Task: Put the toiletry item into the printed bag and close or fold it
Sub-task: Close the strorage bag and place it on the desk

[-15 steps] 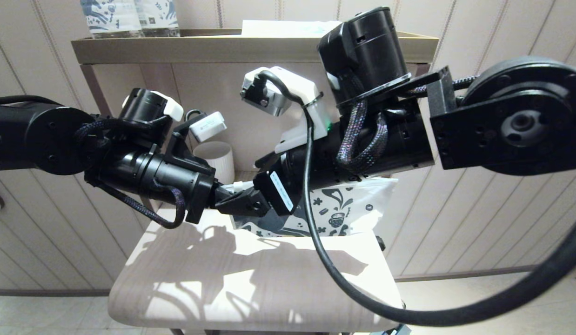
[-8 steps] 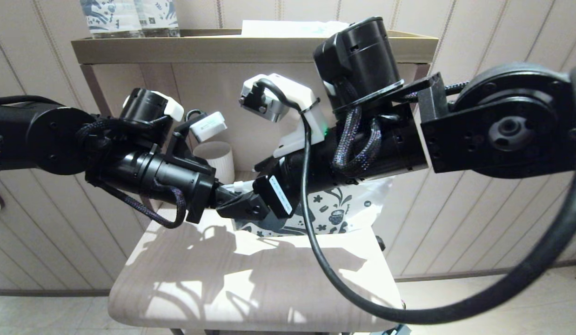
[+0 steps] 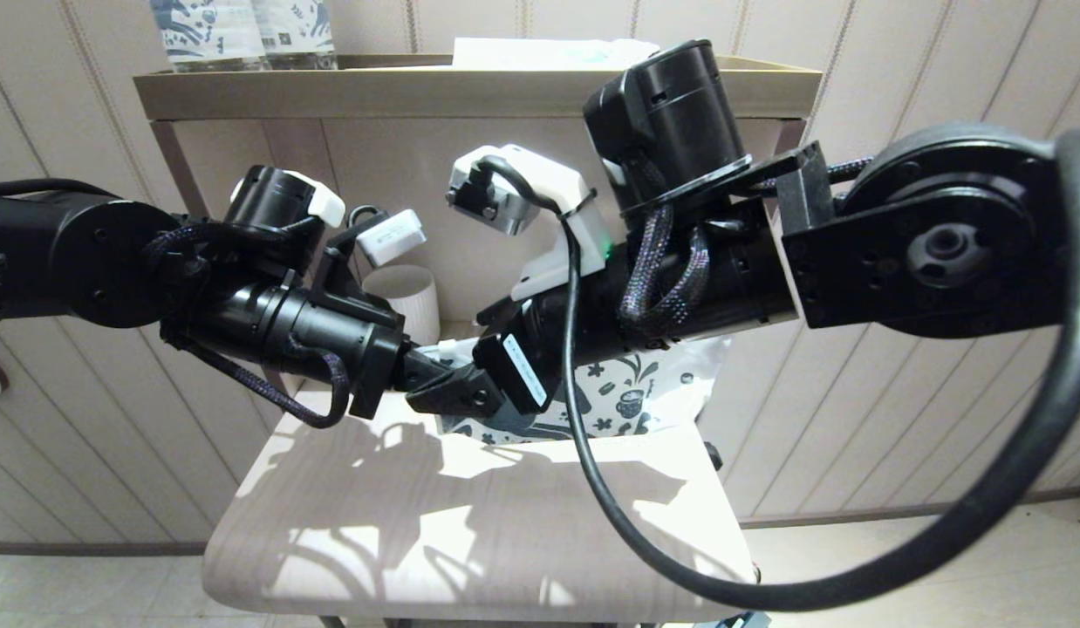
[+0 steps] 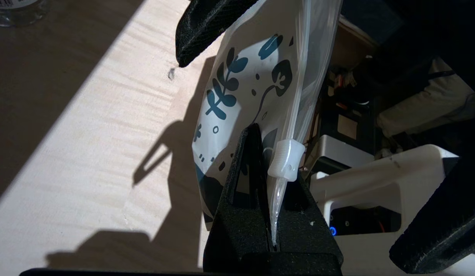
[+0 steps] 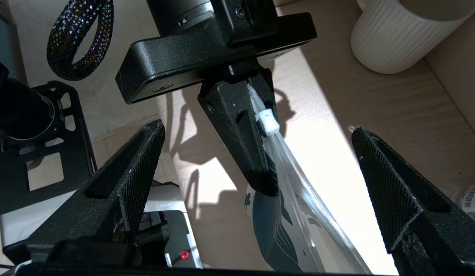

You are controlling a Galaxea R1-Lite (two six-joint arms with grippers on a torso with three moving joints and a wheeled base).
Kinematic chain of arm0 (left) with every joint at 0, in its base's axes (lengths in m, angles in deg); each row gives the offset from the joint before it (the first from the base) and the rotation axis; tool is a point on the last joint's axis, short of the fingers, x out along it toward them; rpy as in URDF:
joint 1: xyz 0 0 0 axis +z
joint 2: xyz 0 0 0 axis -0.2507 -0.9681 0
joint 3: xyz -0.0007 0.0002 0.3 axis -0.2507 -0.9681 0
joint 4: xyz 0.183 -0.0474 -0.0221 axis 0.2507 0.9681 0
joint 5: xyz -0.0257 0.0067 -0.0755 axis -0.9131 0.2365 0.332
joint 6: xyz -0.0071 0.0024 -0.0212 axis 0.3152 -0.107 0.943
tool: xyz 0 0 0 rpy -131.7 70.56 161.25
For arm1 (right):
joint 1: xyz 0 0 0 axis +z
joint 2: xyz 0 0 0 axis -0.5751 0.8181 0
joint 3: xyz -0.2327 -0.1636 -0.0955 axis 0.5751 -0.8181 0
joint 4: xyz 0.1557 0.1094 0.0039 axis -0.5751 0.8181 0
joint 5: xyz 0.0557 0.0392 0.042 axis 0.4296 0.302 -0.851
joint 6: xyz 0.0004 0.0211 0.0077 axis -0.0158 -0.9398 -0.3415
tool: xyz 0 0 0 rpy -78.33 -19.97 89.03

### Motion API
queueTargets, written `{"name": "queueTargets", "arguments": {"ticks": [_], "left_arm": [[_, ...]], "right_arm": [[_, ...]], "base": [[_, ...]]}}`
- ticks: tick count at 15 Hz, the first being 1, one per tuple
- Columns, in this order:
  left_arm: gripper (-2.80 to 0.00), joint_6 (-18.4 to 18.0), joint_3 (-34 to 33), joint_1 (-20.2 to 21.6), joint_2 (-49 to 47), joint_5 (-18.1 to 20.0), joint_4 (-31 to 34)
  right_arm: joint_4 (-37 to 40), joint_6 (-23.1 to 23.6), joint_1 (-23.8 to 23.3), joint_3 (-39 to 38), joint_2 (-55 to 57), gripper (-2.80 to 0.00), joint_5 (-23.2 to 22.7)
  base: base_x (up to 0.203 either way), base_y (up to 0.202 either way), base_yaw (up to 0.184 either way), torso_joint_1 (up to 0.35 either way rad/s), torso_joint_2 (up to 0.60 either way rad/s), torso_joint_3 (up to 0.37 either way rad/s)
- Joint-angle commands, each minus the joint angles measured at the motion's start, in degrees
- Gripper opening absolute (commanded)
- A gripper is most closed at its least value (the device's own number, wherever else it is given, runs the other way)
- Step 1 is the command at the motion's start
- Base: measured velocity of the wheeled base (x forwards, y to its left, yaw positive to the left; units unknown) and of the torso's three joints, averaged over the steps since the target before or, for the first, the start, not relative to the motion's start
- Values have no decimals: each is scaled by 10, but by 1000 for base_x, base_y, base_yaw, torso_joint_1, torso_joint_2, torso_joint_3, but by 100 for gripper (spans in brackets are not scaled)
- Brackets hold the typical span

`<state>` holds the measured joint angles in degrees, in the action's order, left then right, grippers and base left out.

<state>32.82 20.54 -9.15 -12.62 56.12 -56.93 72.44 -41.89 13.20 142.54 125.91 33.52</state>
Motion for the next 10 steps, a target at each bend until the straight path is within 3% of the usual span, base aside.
{"name": "queueTargets", "arguments": {"ticks": [1,10], "left_arm": [[-280,-1,0,0,-1,3,1],[-280,-2,-2,-1,0,3,1]], "right_arm": [[1,1,-1,3,-1,0,-1],[1,-1,-3,-2,-7,0,1]], "base": [[0,0,0,0,0,0],[0,0,0,0,0,0]]}}
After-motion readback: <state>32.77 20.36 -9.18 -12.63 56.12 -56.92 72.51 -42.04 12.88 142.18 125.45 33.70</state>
